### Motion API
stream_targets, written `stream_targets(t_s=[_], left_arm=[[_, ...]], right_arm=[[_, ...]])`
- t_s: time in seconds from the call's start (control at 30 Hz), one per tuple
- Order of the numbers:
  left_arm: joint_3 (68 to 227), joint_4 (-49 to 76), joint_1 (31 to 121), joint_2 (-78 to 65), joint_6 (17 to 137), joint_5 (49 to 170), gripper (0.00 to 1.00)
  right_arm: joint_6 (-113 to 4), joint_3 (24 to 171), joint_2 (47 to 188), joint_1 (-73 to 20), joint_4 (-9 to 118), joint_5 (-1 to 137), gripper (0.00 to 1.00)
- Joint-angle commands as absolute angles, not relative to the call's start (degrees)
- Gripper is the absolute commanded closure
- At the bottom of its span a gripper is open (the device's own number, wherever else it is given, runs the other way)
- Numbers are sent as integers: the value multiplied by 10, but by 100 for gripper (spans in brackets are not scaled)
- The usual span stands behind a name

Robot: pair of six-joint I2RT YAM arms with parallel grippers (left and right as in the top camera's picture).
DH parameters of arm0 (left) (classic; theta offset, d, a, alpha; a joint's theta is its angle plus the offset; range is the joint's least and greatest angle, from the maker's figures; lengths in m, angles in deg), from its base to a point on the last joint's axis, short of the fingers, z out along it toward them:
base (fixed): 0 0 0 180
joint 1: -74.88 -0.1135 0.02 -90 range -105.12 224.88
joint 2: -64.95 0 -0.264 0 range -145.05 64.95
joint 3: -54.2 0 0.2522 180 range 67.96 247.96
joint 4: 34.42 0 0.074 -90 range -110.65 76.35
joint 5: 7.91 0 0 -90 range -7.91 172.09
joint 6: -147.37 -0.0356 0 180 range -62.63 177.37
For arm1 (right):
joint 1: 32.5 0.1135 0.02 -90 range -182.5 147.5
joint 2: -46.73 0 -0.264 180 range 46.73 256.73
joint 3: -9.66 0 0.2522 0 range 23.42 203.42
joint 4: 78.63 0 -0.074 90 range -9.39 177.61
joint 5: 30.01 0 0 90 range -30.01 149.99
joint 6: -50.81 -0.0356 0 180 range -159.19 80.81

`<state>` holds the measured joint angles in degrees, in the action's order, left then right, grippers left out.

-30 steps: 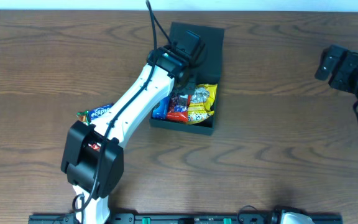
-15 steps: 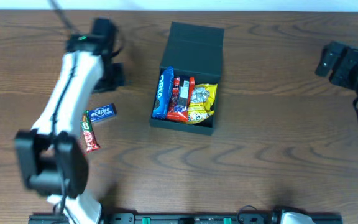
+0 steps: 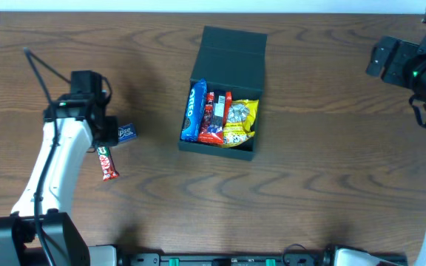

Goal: Pack container
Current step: 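Reach the left gripper to the green Milo KitKat bar and grasp it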

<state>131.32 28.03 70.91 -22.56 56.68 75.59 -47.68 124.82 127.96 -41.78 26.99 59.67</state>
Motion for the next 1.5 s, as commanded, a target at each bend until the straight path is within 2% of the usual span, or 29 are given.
stream_targets(t_s=[0.0, 0.1, 0.23, 0.37, 0.53, 1.47], left_arm=[[1314, 306, 667, -224, 627, 733, 53], [1314, 332, 620, -224, 644, 738, 53], [1314, 334, 577, -224, 601, 815, 47], [1309, 330, 581, -232, 599, 852, 43], [1278, 310, 592, -259, 599, 908, 44], [1275, 219, 611, -397, 587, 860, 41]], right_arm=[[-477, 1250, 1277, -422, 264, 605, 1], [-477, 1250, 1278, -422, 257, 605, 1], [-477, 1249, 1283, -422, 257, 606, 1], [-477, 1249, 1284, -422, 266, 621, 1], [-477, 1249, 1284, -422, 275, 620, 1], [-477, 1249, 1285, -422, 282, 620, 1]])
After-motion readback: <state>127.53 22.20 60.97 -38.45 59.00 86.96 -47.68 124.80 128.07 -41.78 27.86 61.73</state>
